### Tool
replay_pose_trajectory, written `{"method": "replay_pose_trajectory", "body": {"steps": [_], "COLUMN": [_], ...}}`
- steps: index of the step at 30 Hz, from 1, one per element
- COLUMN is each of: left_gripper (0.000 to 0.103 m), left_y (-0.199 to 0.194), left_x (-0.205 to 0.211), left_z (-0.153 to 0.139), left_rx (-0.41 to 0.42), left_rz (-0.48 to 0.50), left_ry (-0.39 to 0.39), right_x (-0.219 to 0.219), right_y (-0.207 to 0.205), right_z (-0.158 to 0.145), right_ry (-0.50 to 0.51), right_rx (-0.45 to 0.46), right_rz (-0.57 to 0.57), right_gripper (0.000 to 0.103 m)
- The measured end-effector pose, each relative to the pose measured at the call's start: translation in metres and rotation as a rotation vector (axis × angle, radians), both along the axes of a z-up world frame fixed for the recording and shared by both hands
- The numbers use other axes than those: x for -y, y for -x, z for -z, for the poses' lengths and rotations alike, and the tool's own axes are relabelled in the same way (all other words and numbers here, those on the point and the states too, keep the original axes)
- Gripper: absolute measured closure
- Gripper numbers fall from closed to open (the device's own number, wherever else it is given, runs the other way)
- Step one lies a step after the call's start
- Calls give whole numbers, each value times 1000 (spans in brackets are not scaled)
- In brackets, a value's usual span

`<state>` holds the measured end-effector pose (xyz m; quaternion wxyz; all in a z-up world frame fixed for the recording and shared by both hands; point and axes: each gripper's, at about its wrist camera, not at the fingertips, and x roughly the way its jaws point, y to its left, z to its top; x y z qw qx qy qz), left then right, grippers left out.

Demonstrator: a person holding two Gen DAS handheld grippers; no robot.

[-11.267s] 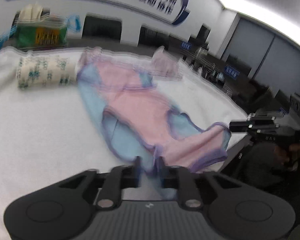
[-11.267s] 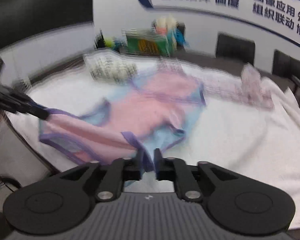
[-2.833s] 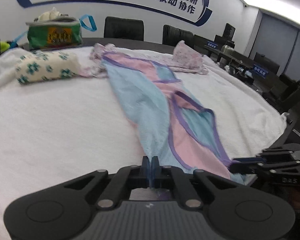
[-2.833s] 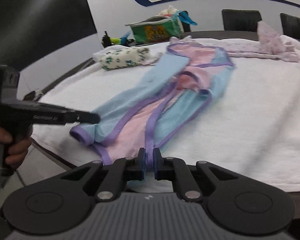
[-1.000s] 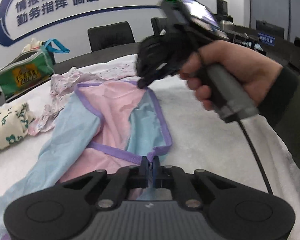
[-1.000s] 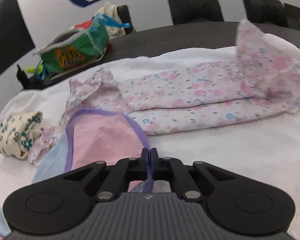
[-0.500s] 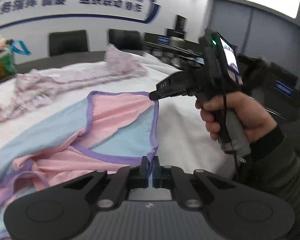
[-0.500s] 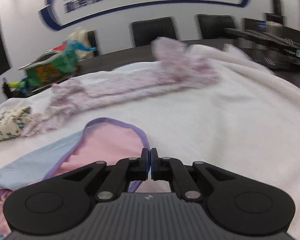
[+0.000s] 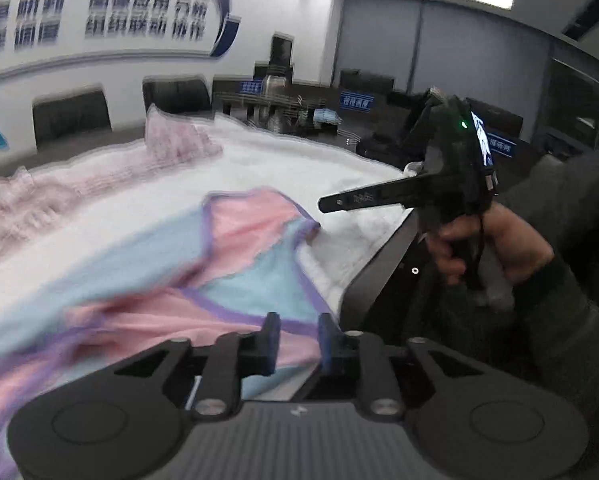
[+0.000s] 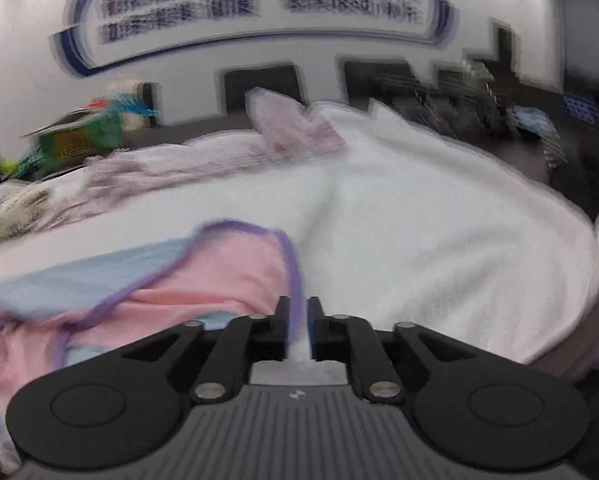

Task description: Fold clothes

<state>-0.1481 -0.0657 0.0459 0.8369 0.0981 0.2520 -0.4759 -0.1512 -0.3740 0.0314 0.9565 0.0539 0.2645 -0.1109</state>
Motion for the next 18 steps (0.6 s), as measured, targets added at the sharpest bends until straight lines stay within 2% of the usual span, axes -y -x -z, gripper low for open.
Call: {"method": "replay_pose_trajectory", "body": {"steps": [1,2,3,5,7,9,12,15,18], "left_gripper": [73,73,73,73,73,73,73,73,72], "left_y": [3,4,4,1,-5,-11,-21,-23,-20], "left_x": [-24,-49,-71,-107,-127,-139,-147,-152,-154], "left_z": [-4,-7,-9,-7,-4,4,18,28,34], "left_rx": [19,43,69,109,135,154,156,154,188], "left_rz": [-21,-40,-58,-96,-103,-95,-88,-84,-60], "left_ry": [1,-9,-29,-111,-169,-205,-224,-243,-262], "right_x": [-8,-19,-30,-49,-69,-84,-92,-91,-97], "right_y": [8,20,32,45,44,39,29,33,38], "right_z": [-6,-9,-10,-5,3,11,17,16,18], "right_ry": [47,92,131,198,242,268,289,268,265], "right_rx": [32,83,128,146,103,86,49,43,32], "right_rz": [-74,-197,-337,-571,-737,-848,-937,-961,-973], "right_gripper": [73,62,61,61,63,70,70,70,70]}}
